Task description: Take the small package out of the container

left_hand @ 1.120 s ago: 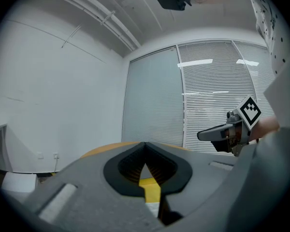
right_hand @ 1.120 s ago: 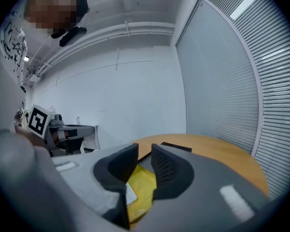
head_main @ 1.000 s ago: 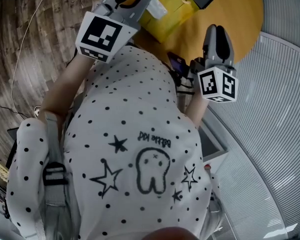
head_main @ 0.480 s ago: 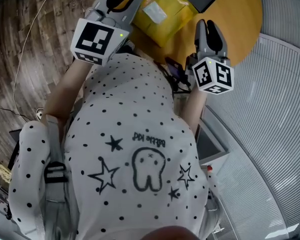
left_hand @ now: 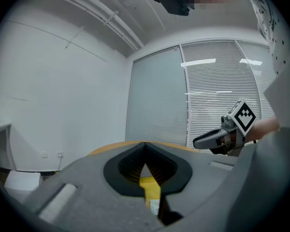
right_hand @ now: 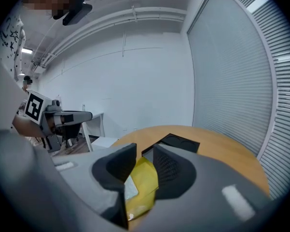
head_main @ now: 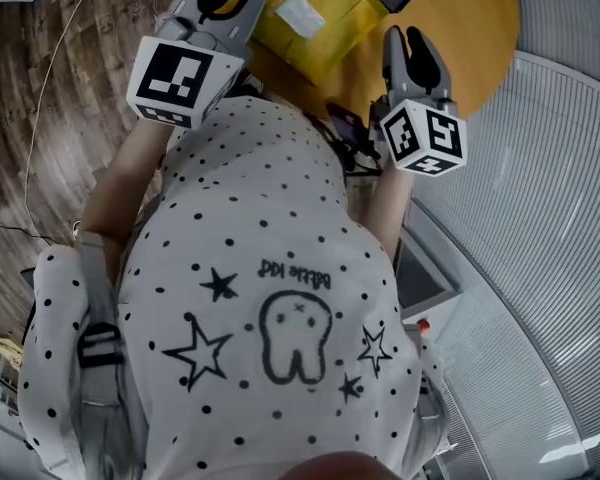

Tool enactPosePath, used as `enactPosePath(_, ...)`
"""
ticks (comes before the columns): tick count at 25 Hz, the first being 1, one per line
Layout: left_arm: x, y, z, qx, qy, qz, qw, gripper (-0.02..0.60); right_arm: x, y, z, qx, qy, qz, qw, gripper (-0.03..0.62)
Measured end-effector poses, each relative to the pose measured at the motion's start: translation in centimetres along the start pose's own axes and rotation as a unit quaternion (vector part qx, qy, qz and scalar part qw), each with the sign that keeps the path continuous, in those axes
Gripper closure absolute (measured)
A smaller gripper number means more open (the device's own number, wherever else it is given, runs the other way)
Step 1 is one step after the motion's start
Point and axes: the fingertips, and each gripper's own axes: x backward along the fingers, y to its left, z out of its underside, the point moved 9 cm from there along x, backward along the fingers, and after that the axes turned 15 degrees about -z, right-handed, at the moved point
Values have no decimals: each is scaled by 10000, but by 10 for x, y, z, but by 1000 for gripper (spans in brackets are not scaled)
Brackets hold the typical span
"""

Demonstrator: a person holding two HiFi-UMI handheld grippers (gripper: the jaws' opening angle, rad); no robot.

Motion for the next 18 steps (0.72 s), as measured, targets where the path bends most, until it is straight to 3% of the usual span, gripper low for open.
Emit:
enactPosePath(6,-2,0,3,-7,-94,-12,10000,572,-8,-2,5,76,116,-72,9999,477)
enactPosePath(12,-10,1,1,69,-32,-77,9999,572,-40,-6,4,182,552,-453,9973,459)
enactPosePath(18,-6,-6,6,14,4,-113,9999,572,-64,1,34,191,1050,-901,9902,459)
